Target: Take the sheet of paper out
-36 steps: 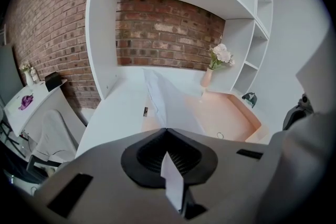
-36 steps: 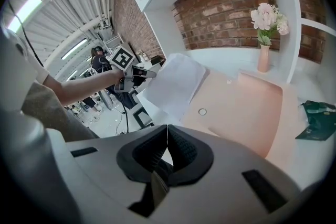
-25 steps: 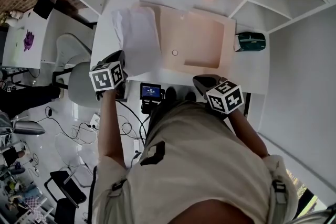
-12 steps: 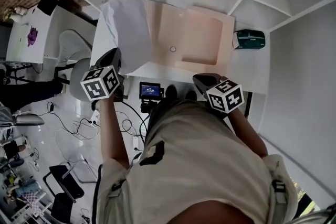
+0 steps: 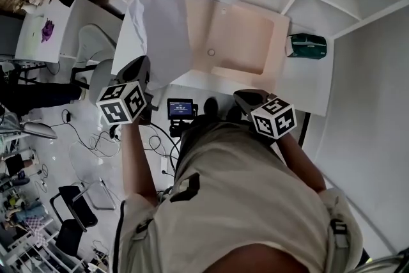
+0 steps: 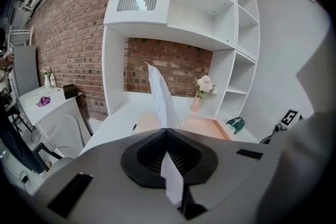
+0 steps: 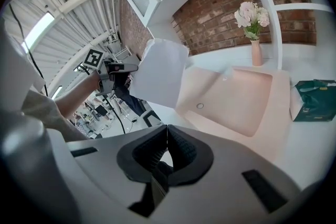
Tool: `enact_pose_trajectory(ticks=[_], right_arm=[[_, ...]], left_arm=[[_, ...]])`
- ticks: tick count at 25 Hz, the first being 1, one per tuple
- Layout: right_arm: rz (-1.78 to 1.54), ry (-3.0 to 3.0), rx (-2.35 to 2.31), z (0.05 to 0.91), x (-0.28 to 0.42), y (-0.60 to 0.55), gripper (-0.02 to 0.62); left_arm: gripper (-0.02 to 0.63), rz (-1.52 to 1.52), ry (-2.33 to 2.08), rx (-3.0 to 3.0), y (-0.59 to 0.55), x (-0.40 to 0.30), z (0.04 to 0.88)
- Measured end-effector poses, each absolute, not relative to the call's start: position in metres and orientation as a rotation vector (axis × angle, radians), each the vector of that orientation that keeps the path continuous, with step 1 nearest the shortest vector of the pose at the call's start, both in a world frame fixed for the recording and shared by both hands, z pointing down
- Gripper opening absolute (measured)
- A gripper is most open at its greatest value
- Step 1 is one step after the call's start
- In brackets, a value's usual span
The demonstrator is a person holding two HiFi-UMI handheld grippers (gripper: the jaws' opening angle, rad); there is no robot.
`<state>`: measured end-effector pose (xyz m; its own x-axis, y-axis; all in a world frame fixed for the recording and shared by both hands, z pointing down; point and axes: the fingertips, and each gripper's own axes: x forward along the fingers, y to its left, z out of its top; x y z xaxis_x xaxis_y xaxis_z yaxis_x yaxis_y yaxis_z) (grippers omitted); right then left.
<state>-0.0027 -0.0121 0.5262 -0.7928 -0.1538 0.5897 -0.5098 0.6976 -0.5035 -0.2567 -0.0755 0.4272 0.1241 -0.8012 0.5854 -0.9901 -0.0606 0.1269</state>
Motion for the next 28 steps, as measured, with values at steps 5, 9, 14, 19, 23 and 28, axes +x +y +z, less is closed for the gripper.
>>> enact_pose_trajectory(ticks=[5, 9, 14, 19, 23, 28], right_arm=[[0.942, -2.401, 0.465, 0.523, -0.008, -0.005, 0.026], [0.929, -2.404, 0.469, 0.52, -0.008, -0.005, 0.025], [0.936, -2.406, 0.505, 0.522, -0.009, -0.014, 0.025], [0.907, -2.397, 0.507, 0.521, -0.034, -0.013, 0.025], [0.897, -2.39, 0.518, 0.52, -0.057, -0.014, 0.025], [0.85, -2.373, 0.517, 0.522, -0.081, -0.008, 0.025]], left_arm=[[0.017, 0.511, -1.71, 1.918, -0.06, -0.248, 0.419], [0.017, 0.494, -1.683, 1.944, -0.061, -0.238, 0.418], [0.017, 0.461, -1.649, 2.012, -0.077, -0.228, 0.415], [0.017, 0.438, -1.6, 2.07, -0.085, -0.238, 0.411], [0.017, 0.436, -1.554, 2.1, -0.085, -0.251, 0.414], [0.017, 0.424, -1.47, 2.153, -0.083, -0.259, 0.416]])
